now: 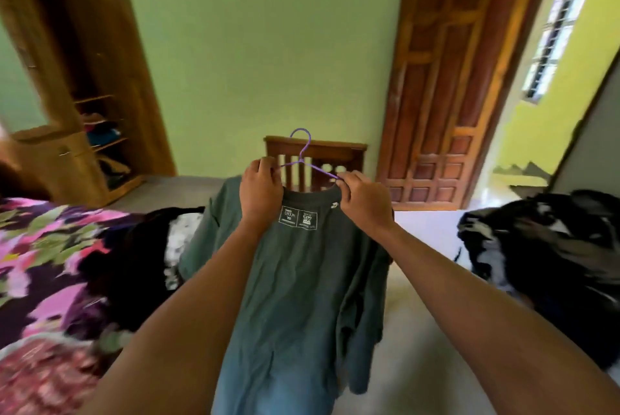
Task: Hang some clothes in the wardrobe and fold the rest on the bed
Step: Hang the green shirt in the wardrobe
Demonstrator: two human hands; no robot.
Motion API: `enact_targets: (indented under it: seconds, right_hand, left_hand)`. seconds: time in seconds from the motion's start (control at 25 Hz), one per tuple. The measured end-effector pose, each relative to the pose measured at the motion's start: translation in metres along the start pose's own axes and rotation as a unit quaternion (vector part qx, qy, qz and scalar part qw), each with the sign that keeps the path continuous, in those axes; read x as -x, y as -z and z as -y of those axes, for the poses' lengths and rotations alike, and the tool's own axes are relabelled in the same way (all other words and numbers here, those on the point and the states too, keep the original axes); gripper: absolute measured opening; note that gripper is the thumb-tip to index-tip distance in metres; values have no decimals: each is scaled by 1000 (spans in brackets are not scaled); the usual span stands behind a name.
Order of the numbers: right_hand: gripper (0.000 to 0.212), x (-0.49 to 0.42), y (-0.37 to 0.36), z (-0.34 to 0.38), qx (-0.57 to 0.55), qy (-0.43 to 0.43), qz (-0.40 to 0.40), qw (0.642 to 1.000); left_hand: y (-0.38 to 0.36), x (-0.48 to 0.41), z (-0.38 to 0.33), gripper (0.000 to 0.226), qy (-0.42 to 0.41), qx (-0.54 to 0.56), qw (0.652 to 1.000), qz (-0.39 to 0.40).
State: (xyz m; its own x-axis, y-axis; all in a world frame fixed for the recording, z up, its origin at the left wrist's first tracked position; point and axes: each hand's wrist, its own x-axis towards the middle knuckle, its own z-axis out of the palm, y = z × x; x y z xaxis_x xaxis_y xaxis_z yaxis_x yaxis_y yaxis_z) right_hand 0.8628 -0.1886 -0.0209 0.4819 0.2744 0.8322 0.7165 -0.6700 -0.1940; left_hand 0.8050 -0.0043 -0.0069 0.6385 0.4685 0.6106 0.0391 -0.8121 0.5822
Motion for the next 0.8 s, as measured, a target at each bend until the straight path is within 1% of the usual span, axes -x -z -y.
enact_targets:
  seconds: [0.04, 0.08, 0.12, 0.16, 0.2, 0.24, 0.28, 0.32, 0.36, 0.44, 0.52, 0.64, 0.8]
  right_hand:
    - [14, -2, 19, -28, 32, -16, 26, 999]
    - [15, -5, 36, -52, 59, -40, 61, 996]
    - [18, -8, 51, -71, 90, -68, 105, 988]
    - [20, -10, 65, -96, 121, -89, 134, 980]
    - [22, -12, 78, -118, 143, -101, 148, 973]
    - [21, -12, 87, -140, 155, -112, 157, 969]
    - [21, -13, 95, -160, 161, -122, 163, 966]
    - [20, -12, 100, -178, 164, -133, 169, 963]
    - [20, -11, 102, -195, 167, -144, 176, 959]
    - [21, -10, 102, -226, 165, -178, 182, 953]
    - [26, -11, 96, -257, 157, -207, 170, 951]
    - [29, -20, 74, -306, 143, -244, 156, 946]
    - [23, -50, 26, -372, 139, -270, 143, 942]
  left_hand:
    - [-25, 0, -25, 30, -7, -19, 999, 44]
    - [-48, -1, -45, 35, -8, -45, 992, 115]
    - [-67, -2, -65, 41, -13, -80, 974, 210]
    - [-88, -1, -90, 45, -14, -112, 939, 325]
    - [-106, 4, -116, 46, 7, -134, 886, 444]
    - [-121, 9, -140, 46, 45, -137, 829, 541]
    - [-134, 14, -163, 47, 74, -138, 780, 605]
    - [-144, 17, -184, 48, 82, -144, 753, 637]
    - [-153, 20, -201, 49, 72, -147, 747, 644]
    - [-174, 16, -221, 50, 50, -150, 753, 638]
    - [-199, 4, -229, 51, 51, -148, 759, 632]
    - [-245, -22, -234, 49, 56, -131, 774, 617]
    - [-319, -73, -229, 52, 55, -112, 783, 610]
